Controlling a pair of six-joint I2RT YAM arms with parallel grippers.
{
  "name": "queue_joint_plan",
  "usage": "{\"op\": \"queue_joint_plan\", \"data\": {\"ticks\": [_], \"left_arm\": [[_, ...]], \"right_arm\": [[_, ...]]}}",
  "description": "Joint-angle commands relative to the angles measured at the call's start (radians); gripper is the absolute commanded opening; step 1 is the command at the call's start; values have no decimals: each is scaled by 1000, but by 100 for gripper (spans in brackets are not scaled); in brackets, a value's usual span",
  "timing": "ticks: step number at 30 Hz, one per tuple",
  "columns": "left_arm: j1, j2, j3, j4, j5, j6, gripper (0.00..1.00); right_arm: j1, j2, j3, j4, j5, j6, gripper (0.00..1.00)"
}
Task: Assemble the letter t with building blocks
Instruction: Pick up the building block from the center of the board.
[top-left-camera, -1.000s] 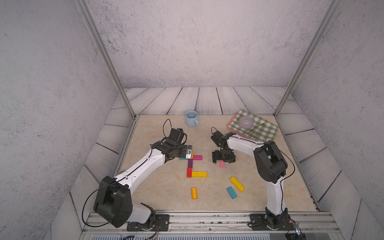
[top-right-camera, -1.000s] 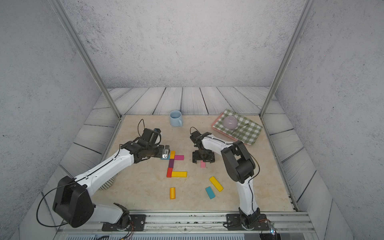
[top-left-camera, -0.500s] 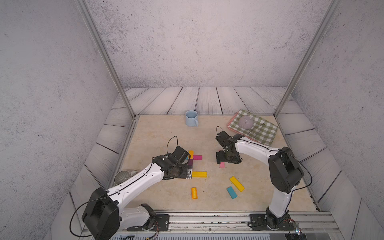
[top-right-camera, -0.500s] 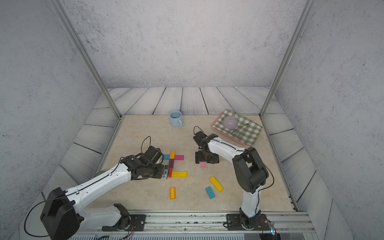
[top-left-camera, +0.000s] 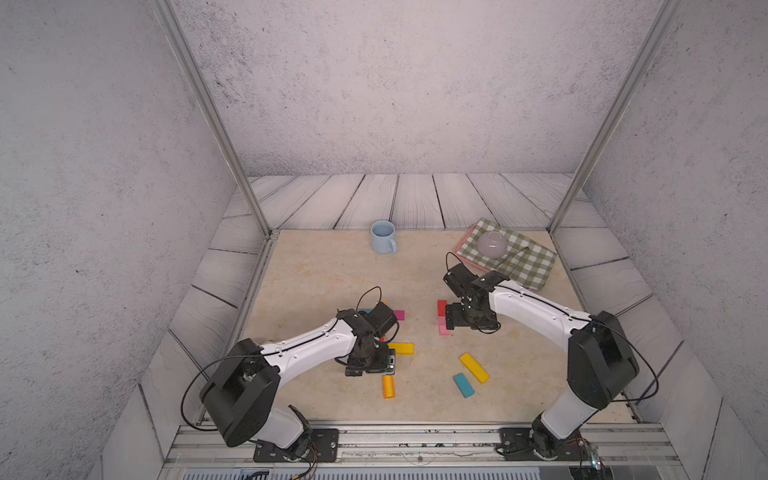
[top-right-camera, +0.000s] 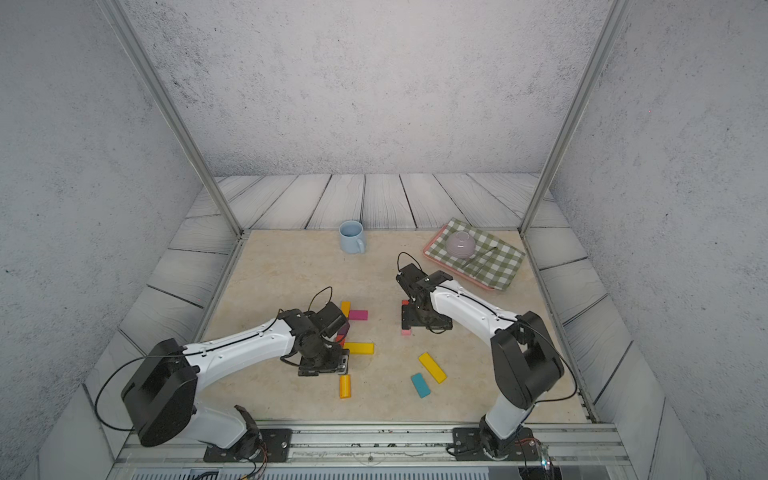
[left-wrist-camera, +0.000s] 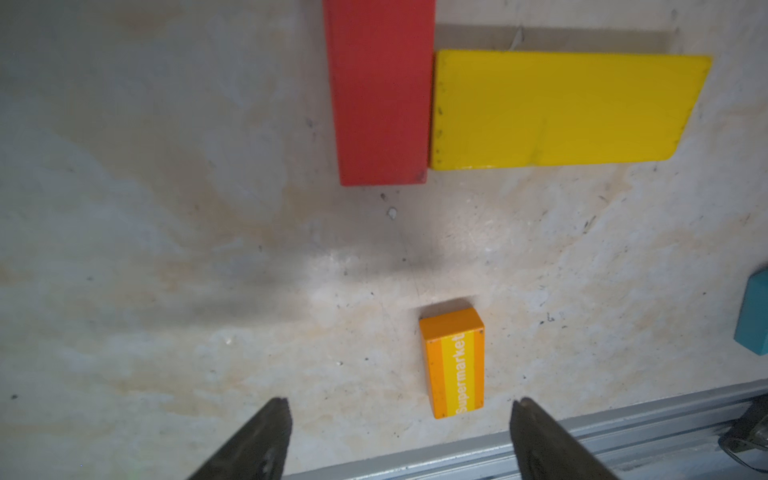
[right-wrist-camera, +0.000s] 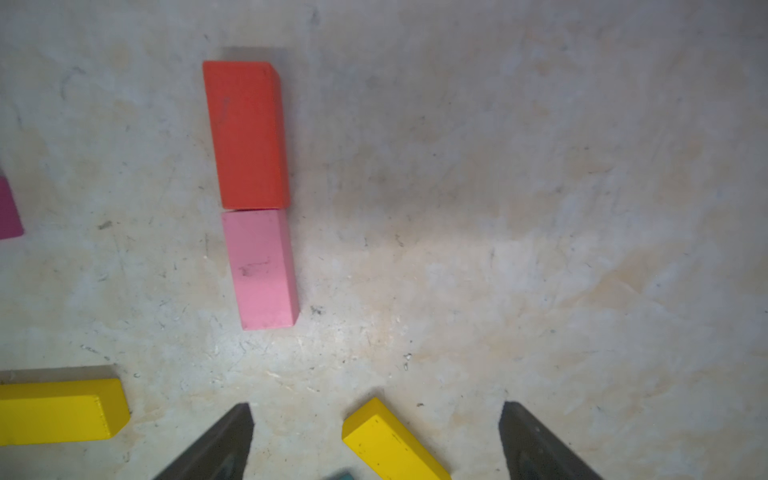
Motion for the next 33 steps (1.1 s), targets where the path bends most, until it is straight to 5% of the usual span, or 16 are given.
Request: {"op": "queue_joint_plan", "data": {"ticks": [1,22,33], "left_arm": [[-14,9,42,-29,-4,-33,86],[-87,152,-37,138,21,-105,77],[-101,190,3,121,13,-110,48]], "right_arm": [[-11,-75,-36,-35,46,45,95],[-11,-76,-86,-17,29,62,95],[-12,-84,-103,-5,28,59,96]]}}
